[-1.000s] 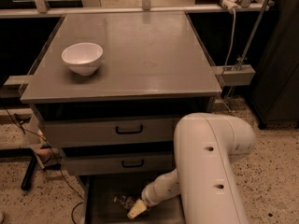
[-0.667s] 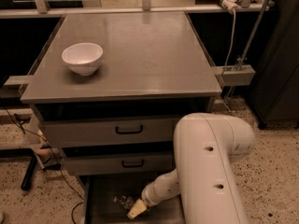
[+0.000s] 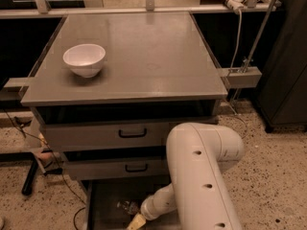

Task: Pick blue plastic bottle from bottom drawer and place on counter

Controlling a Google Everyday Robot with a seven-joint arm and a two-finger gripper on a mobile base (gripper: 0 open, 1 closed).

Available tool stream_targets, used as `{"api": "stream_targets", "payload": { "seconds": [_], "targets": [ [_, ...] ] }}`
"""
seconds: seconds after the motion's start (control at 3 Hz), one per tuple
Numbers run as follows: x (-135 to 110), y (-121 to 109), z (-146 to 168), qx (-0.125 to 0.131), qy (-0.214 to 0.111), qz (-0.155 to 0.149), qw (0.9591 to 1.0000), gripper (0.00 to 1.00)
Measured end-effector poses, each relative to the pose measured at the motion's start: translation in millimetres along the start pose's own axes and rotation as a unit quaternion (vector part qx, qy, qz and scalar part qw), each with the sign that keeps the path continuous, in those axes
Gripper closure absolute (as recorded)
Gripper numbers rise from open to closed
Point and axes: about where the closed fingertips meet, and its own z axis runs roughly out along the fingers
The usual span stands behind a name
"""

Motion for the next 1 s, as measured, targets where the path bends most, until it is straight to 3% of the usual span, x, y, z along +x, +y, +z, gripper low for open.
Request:
{"api": "stream_targets", "payload": {
  "seconds": [0.33,1.0],
  "targets": [
    [3.2,0.3,22.1,-0.002,0.0,-0.009,1.0,0.0],
    [6.5,-22.0,53.0,0.007,0.003,-0.03,0.9995,0.0]
  ]
}}
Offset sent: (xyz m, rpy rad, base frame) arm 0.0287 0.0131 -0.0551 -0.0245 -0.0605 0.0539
